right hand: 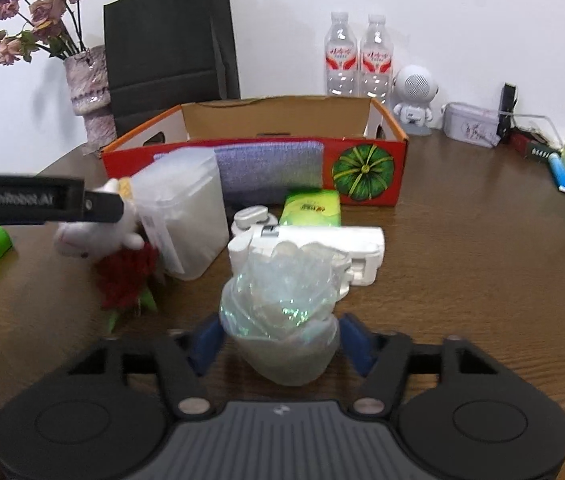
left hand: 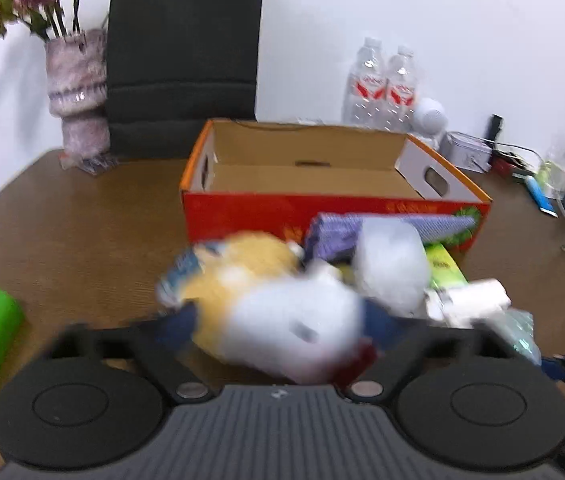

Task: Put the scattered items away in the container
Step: 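Grasp the plush toy with the left gripper while the right gripper grasps the plastic bag, then carry both items over the cardboard box and open both grippers to drop them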

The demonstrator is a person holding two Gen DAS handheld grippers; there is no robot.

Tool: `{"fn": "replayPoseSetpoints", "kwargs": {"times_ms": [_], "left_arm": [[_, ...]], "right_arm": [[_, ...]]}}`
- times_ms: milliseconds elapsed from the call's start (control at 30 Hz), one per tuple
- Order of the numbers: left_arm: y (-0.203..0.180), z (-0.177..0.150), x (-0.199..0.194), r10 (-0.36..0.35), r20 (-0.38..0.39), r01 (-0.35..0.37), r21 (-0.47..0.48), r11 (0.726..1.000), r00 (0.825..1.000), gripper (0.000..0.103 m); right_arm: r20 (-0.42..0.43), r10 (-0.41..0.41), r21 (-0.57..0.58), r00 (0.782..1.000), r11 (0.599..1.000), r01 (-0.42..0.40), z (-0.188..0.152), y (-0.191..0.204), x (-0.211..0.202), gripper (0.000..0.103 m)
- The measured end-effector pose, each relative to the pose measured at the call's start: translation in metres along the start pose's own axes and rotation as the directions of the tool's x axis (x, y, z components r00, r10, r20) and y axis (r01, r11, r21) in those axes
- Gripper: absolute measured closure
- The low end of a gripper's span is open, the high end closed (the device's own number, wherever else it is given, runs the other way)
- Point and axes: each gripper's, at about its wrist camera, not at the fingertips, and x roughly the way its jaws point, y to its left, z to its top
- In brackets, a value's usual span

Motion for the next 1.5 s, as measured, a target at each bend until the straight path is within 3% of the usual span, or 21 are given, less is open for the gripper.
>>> {"fn": "replayPoseSetpoints", "kwargs": {"times_ms": [67, 100, 133, 233, 333, 400, 433, 500, 533, 600, 700, 767, 933, 1100, 1167, 1200, 1267, 1333, 1400, 1433, 1500], "left_arm": [[0.018, -0.017, -0.019, 0.002, 0.019, -0.002, -0.027, 1.0, 1.0, 0.053], [0.031, -0.025, -0.027, 0.018, 0.021, -0.017, -0.059, 0.998, 1.0, 0.053], [0.043, -0.032, -0.034, 0.036, 0.019, -0.034, -0.098, 0.995, 0.999, 0.049], [0.058, -0.035, -0.039, 0.03, 0.038, -0.026, -0.119, 0.993, 0.999, 0.003], [0.057, -0.027, -0.026, 0.047, 0.024, -0.045, -0.079, 0.996, 0.999, 0.0], [0.062, -0.021, -0.014, 0.034, -0.01, -0.035, -0.126, 0.991, 0.999, 0.001], [0.066, -0.02, -0.01, 0.018, -0.02, -0.021, -0.152, 0.988, 1.0, 0.003], [0.078, -0.019, -0.004, -0.01, -0.031, 0.003, -0.21, 0.978, 0.999, 0.033], [0.085, -0.019, -0.002, -0.023, -0.045, 0.011, -0.243, 0.97, 0.999, 0.061], [0.096, -0.023, -0.005, -0.051, -0.031, 0.039, -0.306, 0.951, 0.998, 0.062], [0.095, -0.024, -0.024, 0.0, 0.026, 0.007, -0.287, 0.958, 1.0, 0.063], [0.087, -0.019, -0.044, 0.006, 0.092, 0.018, -0.25, 0.968, 0.996, 0.063], [0.069, 0.023, -0.07, -0.138, 0.211, 0.175, -0.17, 0.97, 0.968, 0.063], [0.021, 0.101, -0.025, -0.113, 0.187, 0.113, 0.012, 0.994, 0.976, 0.063], [0.004, 0.132, 0.005, -0.169, 0.151, 0.167, 0.03, 0.986, 0.974, 0.063], [-0.005, 0.145, 0.022, -0.155, 0.135, 0.149, 0.054, 0.987, 0.979, 0.063], [-0.024, 0.164, 0.053, -0.031, 0.135, 0.012, 0.141, 0.99, 0.99, 0.063], [-0.038, 0.171, 0.085, 0.112, 0.133, -0.145, 0.276, 0.95, 0.985, 0.062], [-0.045, 0.173, 0.123, 0.208, 0.099, -0.231, 0.422, 0.877, 0.973, 0.062], [-0.048, 0.171, 0.143, 0.249, 0.087, -0.259, 0.493, 0.831, 0.965, 0.062], [-0.057, 0.163, 0.184, 0.346, 0.05, -0.295, 0.644, 0.706, 0.937, 0.062]], "right_arm": [[0.006, 0.007, -0.005, 1.0, 1.0, -0.007, -0.003, -0.003, -0.004, 0.059], [0.008, 0.01, -0.012, 1.0, 1.0, -0.01, -0.004, -0.004, -0.006, 0.059], [0.01, 0.015, -0.02, 1.0, 1.0, -0.015, -0.006, -0.005, -0.009, 0.059], [0.012, 0.04, -0.038, 0.999, 0.998, -0.04, -0.007, -0.003, -0.01, 0.055], [0.0, 0.053, -0.05, 0.999, 0.997, -0.053, -0.005, 0.004, -0.004, 0.053], [0.0, 0.062, -0.052, 0.998, 0.997, -0.061, -0.004, 0.007, -0.002, 0.053], [-0.002, 0.065, -0.047, 0.998, 0.997, -0.065, -0.003, 0.007, -0.001, 0.053], [-0.007, 0.065, -0.04, 0.998, 0.997, -0.065, -0.002, 0.007, 0.001, 0.053], [-0.011, 0.065, -0.038, 0.998, 0.997, -0.065, -0.002, 0.007, 0.002, 0.054], [-0.005, 0.06, -0.042, 0.998, 0.997, -0.061, -0.003, 0.006, 0.002, 0.066], [0.012, 0.056, -0.044, 0.998, 0.997, -0.056, -0.002, 0.006, -0.002, 0.081], [0.042, 0.059, -0.044, 0.997, 0.997, -0.057, 0.002, 0.004, -0.012, 0.083], [0.188, 0.086, -0.025, 0.978, 0.996, -0.083, 0.033, -0.008, -0.058, 0.083], [0.25, 0.019, -0.018, 0.968, 1.0, -0.015, 0.083, -0.036, -0.054, 0.083], [0.247, -0.002, 0.007, 0.969, 1.0, 0.0, 0.096, -0.05, -0.043, 0.083], [0.245, -0.003, 0.017, 0.97, 1.0, -0.001, 0.102, -0.056, -0.036, 0.082], [0.234, -0.021, 0.028, 0.972, 0.999, 0.015, 0.11, -0.065, -0.022, 0.082], [0.217, -0.03, 0.011, 0.976, 1.0, 0.028, 0.119, -0.069, -0.006, 0.082], [0.195, -0.027, -0.021, 0.98, 0.999, 0.032, 0.132, -0.068, 0.012, 0.082], [0.188, -0.022, -0.044, 0.982, 0.999, 0.031, 0.14, -0.066, 0.022, 0.082], [0.154, 0.0, -0.11, 0.988, 0.994, 0.017, 0.163, -0.057, 0.049, 0.082]]}}
